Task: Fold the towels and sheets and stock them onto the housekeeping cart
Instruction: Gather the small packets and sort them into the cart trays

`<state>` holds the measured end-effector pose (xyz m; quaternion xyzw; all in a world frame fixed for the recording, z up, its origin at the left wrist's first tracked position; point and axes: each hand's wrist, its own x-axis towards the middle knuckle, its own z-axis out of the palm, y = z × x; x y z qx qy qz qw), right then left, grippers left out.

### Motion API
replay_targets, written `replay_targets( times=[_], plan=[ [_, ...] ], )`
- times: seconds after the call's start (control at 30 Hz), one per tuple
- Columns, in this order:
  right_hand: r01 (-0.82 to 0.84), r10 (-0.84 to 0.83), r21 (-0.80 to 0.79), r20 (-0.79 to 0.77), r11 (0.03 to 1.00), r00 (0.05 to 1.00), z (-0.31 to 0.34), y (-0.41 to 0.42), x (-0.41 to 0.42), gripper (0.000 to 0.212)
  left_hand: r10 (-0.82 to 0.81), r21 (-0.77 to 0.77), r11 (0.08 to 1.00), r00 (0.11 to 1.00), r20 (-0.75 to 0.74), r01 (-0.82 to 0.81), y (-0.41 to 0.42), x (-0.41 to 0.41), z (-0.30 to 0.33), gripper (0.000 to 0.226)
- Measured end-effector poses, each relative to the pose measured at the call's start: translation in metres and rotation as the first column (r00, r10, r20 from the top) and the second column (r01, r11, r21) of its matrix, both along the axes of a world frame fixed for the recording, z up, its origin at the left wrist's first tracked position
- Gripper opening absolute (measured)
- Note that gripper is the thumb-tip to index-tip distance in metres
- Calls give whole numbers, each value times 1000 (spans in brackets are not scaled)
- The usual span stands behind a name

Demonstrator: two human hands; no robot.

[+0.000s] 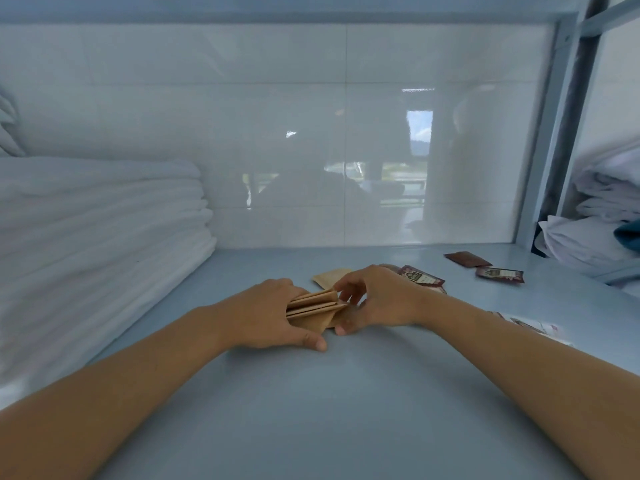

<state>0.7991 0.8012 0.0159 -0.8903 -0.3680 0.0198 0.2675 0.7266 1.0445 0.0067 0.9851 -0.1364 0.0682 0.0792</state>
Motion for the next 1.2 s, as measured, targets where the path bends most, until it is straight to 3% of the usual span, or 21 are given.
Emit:
replay_targets(
  times=[0.1,0.23,0.4,0.47,0.6,0.67,0.73,0.9,1.0,1.13,1.2],
  plan=[
    [-4,4,55,-1,998,1000,-3,3,-2,65,31,-7,1000,1000,3,-31,-7,1,-3,70],
    [-15,19,99,-44,995,999,-3,4,-3,63,3,-15,1000,999,-42,-4,-5,-1,-4,39],
    [2,8,172,-54,985,998,-8,12,-8,64,-107,-147,984,993,-57,97,0,0,-5,48],
    [-3,6,172,-18,985,1000,-10,17,-11,65,-136,-183,975,990,-47,126,-4,0,-10,43],
    [-41,38,31,71,999,997,-1,12,-7,73,-110,-66,992,994,10,111,-9,3,-13,56],
    [10,1,-134,80,991,997,5,-2,2,85,-94,-1,996,995,26,94,-9,4,-12,58],
    [101,-74,-231,121,968,990,7,-16,15,83,-86,51,995,996,35,85,-7,4,-11,58],
    [329,-271,-328,211,885,939,1,-36,39,60,-93,8,996,995,22,93,-4,4,-7,43],
    [384,-314,-372,236,845,919,-3,-36,44,24,-70,-30,997,997,39,71,1,2,-5,44],
    [371,-303,-363,230,855,925,-8,-37,48,44,-51,-1,999,998,38,52,6,1,-6,48],
    [318,-268,-287,201,903,942,-7,-35,44,40,-63,3,998,997,52,63,6,2,-7,50]
  ],
)
